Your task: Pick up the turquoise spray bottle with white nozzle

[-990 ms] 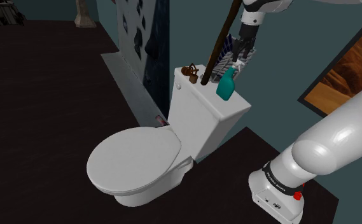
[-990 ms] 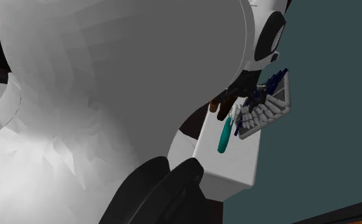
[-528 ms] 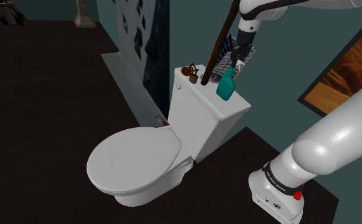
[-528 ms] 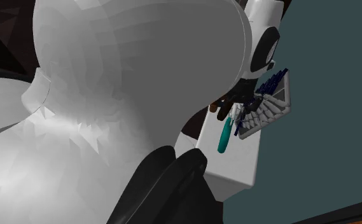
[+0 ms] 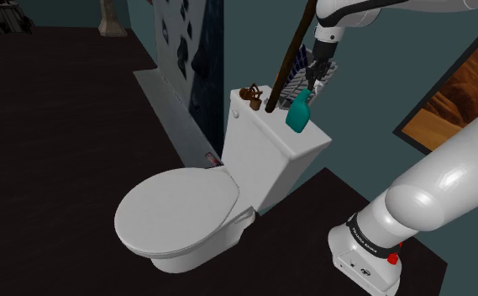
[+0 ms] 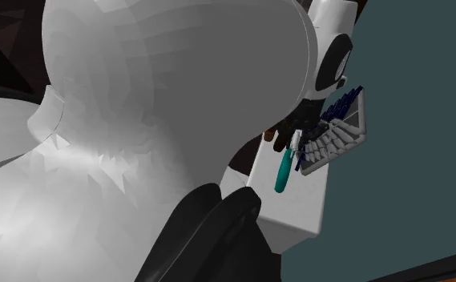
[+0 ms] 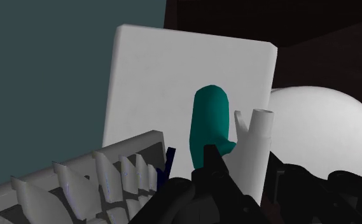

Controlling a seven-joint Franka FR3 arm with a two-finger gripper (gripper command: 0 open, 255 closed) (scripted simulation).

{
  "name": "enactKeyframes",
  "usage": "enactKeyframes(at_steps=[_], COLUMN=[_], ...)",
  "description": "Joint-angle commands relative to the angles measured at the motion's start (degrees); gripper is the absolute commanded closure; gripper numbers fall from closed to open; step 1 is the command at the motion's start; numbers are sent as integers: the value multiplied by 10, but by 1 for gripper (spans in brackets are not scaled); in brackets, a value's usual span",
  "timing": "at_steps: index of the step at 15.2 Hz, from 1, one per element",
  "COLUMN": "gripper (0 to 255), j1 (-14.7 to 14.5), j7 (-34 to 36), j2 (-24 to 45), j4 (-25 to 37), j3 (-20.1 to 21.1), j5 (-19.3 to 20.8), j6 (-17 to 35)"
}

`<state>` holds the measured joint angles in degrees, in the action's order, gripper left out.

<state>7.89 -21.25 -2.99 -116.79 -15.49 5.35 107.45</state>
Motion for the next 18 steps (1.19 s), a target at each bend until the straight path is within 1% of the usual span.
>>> enactKeyframes(at_steps=[1, 16, 18], gripper=[255, 255, 255], j1=[0, -2, -2], j7=[1, -4, -4], j2=[0, -16, -16], j4=[-1, 98, 99], j3=[0, 3, 3], j5=[0, 1, 1], j6=[0, -114, -115])
